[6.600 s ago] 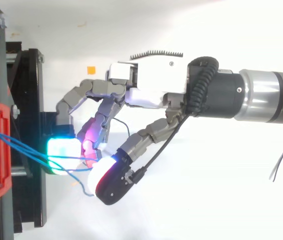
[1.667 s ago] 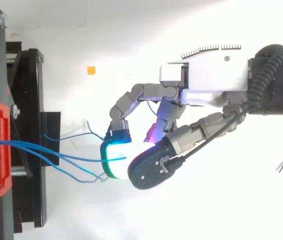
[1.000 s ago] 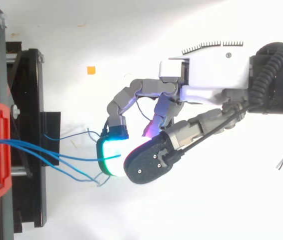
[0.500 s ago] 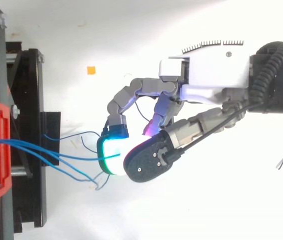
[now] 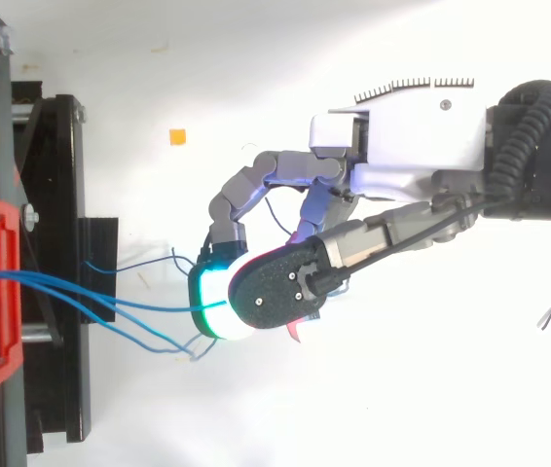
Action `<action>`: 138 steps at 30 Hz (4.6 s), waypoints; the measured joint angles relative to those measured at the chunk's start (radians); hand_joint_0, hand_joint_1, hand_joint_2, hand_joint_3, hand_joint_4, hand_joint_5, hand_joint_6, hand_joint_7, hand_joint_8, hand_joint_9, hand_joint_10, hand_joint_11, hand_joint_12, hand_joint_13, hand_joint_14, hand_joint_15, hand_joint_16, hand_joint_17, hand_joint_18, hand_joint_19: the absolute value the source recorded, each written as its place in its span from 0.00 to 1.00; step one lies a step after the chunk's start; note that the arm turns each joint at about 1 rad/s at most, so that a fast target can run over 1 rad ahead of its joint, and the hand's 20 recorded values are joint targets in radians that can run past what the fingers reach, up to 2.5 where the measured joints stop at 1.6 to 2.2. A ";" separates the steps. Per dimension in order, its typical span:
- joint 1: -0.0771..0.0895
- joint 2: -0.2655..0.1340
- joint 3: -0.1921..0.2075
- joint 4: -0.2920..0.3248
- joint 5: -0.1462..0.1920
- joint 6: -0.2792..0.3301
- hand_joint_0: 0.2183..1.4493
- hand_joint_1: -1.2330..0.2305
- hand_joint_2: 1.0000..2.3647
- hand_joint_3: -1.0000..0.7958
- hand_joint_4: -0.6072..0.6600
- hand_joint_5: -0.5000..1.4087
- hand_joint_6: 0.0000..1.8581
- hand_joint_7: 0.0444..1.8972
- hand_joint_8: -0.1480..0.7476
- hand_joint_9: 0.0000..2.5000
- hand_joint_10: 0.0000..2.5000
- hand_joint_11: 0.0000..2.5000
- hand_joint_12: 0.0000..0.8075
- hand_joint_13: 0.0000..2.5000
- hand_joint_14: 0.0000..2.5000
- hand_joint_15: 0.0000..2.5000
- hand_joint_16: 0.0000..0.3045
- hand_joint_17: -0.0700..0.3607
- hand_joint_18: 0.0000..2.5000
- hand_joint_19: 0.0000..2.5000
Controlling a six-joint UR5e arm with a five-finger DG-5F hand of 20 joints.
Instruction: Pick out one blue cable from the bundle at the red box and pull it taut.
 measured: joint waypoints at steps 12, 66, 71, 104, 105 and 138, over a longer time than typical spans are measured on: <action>0.000 0.000 0.000 0.000 0.000 0.000 0.29 0.41 0.01 0.40 0.40 0.23 0.45 0.48 0.51 0.47 0.01 0.27 0.40 0.38 0.01 0.20 0.15 0.41 0.41 0.27; 0.006 0.000 0.000 0.000 0.000 0.001 0.22 0.45 0.00 0.28 0.45 0.23 0.44 0.45 0.53 0.48 0.01 0.27 0.43 0.39 0.01 0.20 0.17 0.44 0.42 0.26; 0.006 0.000 0.000 0.001 -0.001 0.000 0.23 0.45 0.00 0.28 0.44 0.23 0.44 0.46 0.53 0.48 0.01 0.27 0.43 0.38 0.01 0.20 0.17 0.43 0.41 0.27; 0.006 0.000 0.000 0.002 0.000 0.002 0.30 0.36 0.01 0.43 0.40 0.24 0.47 0.49 0.51 0.52 0.01 0.28 0.39 0.40 0.01 0.21 0.15 0.40 0.42 0.27; 0.006 0.000 0.000 0.001 -0.001 0.002 0.30 0.36 0.01 0.42 0.40 0.24 0.47 0.49 0.52 0.52 0.01 0.28 0.39 0.40 0.01 0.21 0.15 0.40 0.42 0.28; -0.005 0.045 -0.004 -0.056 -0.009 -0.002 0.30 0.36 0.01 0.43 0.39 0.25 0.47 0.50 0.51 0.53 0.01 0.28 0.39 0.40 0.01 0.21 0.15 0.40 0.42 0.28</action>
